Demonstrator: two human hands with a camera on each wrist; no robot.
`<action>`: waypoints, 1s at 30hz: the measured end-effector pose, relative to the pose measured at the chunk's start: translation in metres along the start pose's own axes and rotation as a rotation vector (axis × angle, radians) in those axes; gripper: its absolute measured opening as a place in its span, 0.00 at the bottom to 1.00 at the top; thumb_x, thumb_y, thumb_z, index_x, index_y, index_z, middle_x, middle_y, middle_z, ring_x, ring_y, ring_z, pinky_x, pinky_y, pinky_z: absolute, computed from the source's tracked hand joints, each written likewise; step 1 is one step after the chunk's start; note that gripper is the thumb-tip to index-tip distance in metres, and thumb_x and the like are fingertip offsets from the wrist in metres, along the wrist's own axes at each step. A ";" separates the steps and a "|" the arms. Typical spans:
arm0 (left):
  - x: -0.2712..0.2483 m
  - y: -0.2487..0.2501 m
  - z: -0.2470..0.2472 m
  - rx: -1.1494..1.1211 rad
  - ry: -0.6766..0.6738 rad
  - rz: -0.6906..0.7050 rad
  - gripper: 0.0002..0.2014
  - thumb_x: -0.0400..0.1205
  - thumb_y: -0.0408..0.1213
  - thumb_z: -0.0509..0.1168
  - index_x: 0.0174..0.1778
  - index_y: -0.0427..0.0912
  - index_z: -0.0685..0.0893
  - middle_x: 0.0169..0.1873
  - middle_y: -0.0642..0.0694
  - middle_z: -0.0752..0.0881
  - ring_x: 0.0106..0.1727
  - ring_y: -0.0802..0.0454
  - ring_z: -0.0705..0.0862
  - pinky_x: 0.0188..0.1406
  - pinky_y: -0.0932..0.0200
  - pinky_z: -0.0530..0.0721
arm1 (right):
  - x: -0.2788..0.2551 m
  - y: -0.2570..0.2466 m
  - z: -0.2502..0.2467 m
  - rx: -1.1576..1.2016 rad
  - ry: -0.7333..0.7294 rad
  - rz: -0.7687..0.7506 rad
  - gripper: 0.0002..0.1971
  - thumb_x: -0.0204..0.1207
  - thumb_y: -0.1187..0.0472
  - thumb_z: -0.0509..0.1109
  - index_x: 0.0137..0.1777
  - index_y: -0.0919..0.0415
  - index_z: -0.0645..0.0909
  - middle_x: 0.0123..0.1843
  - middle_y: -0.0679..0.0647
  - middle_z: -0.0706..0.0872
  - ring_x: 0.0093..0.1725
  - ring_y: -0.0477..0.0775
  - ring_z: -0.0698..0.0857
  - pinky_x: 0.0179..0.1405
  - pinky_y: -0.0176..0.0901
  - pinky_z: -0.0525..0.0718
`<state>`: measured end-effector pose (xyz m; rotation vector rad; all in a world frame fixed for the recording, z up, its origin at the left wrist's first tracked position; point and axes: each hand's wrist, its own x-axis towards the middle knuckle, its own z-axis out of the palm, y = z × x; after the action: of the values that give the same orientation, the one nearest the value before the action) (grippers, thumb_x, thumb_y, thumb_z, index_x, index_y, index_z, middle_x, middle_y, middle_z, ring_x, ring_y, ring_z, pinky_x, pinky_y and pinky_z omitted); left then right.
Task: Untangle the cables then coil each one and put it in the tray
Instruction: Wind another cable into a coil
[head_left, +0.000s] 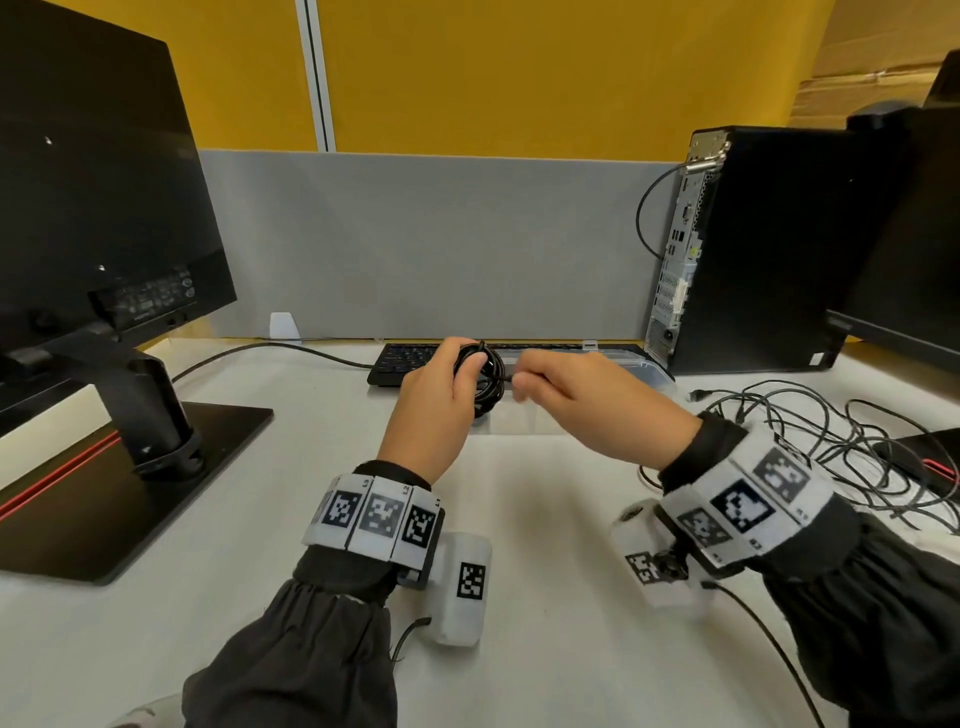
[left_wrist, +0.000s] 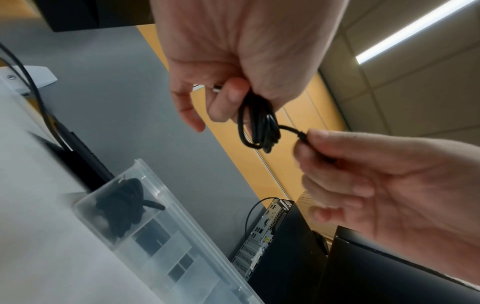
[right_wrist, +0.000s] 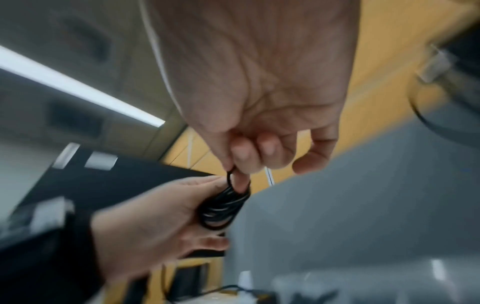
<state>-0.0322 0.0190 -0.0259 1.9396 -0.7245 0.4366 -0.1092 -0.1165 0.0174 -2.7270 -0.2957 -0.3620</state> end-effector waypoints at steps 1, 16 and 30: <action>0.000 0.000 0.000 0.005 0.006 0.002 0.11 0.87 0.37 0.54 0.57 0.39 0.80 0.43 0.48 0.81 0.47 0.51 0.78 0.40 0.70 0.73 | -0.001 -0.001 0.000 -0.107 0.040 -0.017 0.12 0.86 0.55 0.52 0.50 0.57 0.75 0.28 0.42 0.70 0.28 0.44 0.70 0.31 0.43 0.63; -0.001 0.001 0.001 0.071 0.011 -0.075 0.15 0.87 0.39 0.50 0.50 0.32 0.76 0.40 0.43 0.80 0.43 0.42 0.80 0.41 0.50 0.77 | 0.010 -0.038 0.025 -0.747 0.229 -0.021 0.17 0.71 0.66 0.46 0.32 0.58 0.77 0.25 0.52 0.70 0.34 0.54 0.62 0.39 0.51 0.62; -0.001 0.002 -0.001 0.037 0.079 -0.015 0.11 0.87 0.40 0.53 0.59 0.42 0.76 0.45 0.52 0.80 0.52 0.47 0.82 0.51 0.46 0.81 | 0.016 -0.035 0.016 -0.444 -0.049 0.002 0.15 0.82 0.68 0.50 0.67 0.62 0.66 0.35 0.49 0.72 0.29 0.51 0.66 0.47 0.49 0.68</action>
<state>-0.0341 0.0201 -0.0248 1.9502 -0.6545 0.5172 -0.0994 -0.0758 0.0200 -3.1745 -0.2494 -0.4001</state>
